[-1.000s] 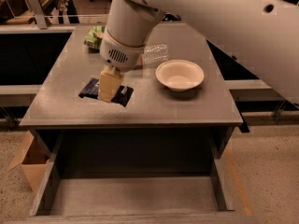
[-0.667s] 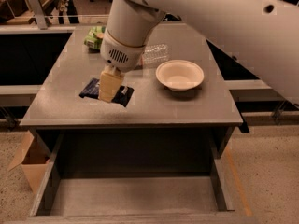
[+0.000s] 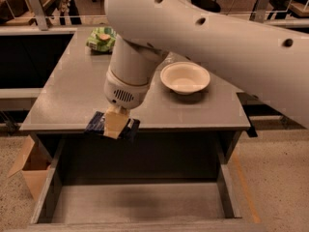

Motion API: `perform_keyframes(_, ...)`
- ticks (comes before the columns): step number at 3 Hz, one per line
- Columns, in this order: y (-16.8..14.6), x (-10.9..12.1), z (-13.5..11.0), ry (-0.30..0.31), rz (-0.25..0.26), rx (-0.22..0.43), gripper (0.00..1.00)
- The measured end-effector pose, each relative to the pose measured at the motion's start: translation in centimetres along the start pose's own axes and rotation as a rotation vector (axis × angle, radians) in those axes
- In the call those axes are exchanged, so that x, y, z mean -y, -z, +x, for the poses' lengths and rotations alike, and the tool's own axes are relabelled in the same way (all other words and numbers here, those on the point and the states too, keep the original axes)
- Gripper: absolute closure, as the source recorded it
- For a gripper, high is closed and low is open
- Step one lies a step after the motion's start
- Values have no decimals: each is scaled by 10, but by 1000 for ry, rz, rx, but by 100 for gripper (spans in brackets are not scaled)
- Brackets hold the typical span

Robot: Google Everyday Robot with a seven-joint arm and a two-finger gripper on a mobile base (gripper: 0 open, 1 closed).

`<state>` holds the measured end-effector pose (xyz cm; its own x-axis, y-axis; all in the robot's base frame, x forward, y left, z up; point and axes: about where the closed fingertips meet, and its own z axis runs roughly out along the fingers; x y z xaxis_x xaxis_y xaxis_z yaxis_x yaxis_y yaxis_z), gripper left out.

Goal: Place rxbar blueberry into top drawer

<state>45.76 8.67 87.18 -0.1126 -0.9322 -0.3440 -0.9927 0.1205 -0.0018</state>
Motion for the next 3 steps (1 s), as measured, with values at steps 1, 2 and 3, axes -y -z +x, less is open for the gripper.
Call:
perform_keyframes(1, -25, -31, 19, -1, -36, -21, 100)
perform_keyframes(2, -58, -51, 33, -6, -69, -67, 100)
perform_keyframes(3, -95, -60, 48, -23, -102, -94, 100)
